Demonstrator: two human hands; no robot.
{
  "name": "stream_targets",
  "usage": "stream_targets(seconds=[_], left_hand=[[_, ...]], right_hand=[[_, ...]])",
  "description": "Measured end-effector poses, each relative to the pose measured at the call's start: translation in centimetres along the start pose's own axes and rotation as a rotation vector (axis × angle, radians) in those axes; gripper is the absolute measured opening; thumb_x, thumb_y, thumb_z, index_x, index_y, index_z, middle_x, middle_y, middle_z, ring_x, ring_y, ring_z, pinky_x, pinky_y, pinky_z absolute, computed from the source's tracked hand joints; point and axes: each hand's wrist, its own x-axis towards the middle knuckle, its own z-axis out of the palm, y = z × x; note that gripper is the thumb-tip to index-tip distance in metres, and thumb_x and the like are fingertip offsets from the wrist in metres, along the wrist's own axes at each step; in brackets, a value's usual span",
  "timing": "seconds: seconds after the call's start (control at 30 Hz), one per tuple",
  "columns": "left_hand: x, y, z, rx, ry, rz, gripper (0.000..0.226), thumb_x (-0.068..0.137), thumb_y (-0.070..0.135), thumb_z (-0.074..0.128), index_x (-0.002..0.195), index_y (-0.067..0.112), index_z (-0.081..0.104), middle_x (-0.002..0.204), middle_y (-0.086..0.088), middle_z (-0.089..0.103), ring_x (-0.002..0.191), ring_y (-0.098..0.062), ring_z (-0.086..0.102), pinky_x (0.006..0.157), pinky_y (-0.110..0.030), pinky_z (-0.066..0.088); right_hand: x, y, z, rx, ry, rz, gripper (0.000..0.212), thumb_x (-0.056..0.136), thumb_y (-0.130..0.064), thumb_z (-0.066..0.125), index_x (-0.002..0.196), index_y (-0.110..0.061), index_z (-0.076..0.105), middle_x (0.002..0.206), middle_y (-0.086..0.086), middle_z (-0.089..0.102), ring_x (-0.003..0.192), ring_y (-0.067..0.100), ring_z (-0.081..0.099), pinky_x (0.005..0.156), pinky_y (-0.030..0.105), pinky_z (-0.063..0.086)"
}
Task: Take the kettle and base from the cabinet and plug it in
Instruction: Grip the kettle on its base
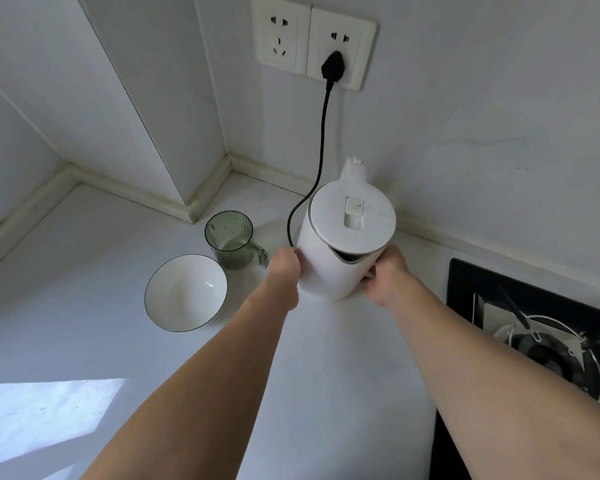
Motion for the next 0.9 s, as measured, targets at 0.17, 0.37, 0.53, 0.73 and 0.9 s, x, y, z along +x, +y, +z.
stream_targets(seconds=[0.17,0.37,0.53,0.73,0.9], left_hand=[[-1.3,3.6,0.5,0.039,-0.056,0.132,0.020,0.078,0.013,0.040,0.062,0.025,0.036,0.071,0.005,0.032,0.084,-0.019,0.023,0.061,-0.030,0.016],[-0.6,10.4,1.0,-0.087,-0.038,0.220,0.012,0.091,0.013,0.046,0.082,0.018,0.051,0.080,-0.001,0.046,0.073,-0.020,0.045,0.066,-0.028,0.039],[1.7,11.8,2.3,0.597,0.022,0.444,0.024,0.096,0.006,0.050,0.119,0.006,0.058,0.125,-0.007,0.058,0.117,-0.023,0.056,0.089,-0.021,0.046],[4.4,13.7,3.1,0.778,-0.097,0.587,0.018,0.098,0.019,0.049,0.090,0.036,0.048,0.109,-0.001,0.048,0.095,-0.017,0.042,0.067,-0.015,0.036],[6.2,14.2,3.1,0.928,-0.007,0.642,0.019,0.084,0.010,0.046,0.065,0.008,0.048,0.068,-0.010,0.050,0.065,-0.025,0.040,0.057,-0.028,0.033]], right_hand=[[-1.8,-6.1,0.7,0.112,0.034,-0.206,0.027,0.094,-0.025,0.040,0.068,-0.020,0.047,0.062,-0.001,0.050,0.053,0.016,0.047,0.049,0.017,0.037],[-3.8,-13.7,3.5,-0.602,0.065,-0.789,0.023,0.084,-0.015,0.046,0.062,-0.020,0.041,0.065,0.007,0.038,0.066,0.020,0.033,0.061,0.031,0.025],[-3.9,-17.7,8.1,-0.964,-0.010,-0.756,0.029,0.085,-0.014,0.049,0.060,-0.015,0.036,0.059,0.003,0.037,0.055,0.020,0.033,0.050,0.027,0.025],[-2.0,-18.4,12.5,-1.070,-0.011,-0.756,0.031,0.091,-0.020,0.046,0.062,-0.019,0.034,0.063,-0.001,0.039,0.057,0.019,0.038,0.048,0.029,0.027],[-0.8,-17.8,14.4,-0.961,-0.102,-0.717,0.022,0.097,-0.019,0.037,0.080,-0.011,0.049,0.091,0.012,0.053,0.084,0.022,0.048,0.076,0.035,0.045]])
